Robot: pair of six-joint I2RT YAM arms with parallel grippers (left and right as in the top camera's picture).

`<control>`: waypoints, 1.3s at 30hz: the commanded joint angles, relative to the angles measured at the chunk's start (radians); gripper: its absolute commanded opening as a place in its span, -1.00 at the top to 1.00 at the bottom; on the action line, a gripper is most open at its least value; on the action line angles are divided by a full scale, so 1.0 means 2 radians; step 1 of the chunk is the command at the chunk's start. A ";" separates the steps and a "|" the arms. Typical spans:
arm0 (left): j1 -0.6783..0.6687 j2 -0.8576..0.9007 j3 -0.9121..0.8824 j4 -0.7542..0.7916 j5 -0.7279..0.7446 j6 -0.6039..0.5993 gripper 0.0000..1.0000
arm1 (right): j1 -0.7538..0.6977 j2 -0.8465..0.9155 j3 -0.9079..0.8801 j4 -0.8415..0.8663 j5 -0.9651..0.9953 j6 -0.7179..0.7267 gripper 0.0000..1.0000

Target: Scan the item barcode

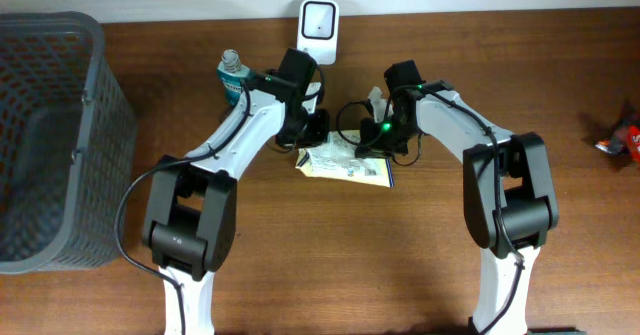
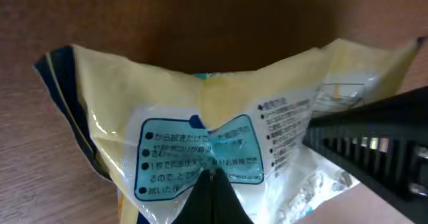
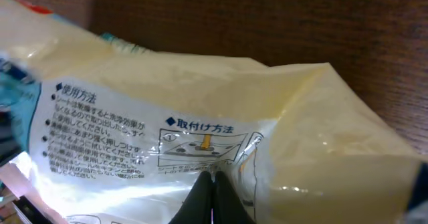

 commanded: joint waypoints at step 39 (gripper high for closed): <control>0.003 0.008 0.055 -0.034 -0.009 -0.024 1.00 | 0.000 0.017 -0.018 -0.002 0.041 -0.002 0.92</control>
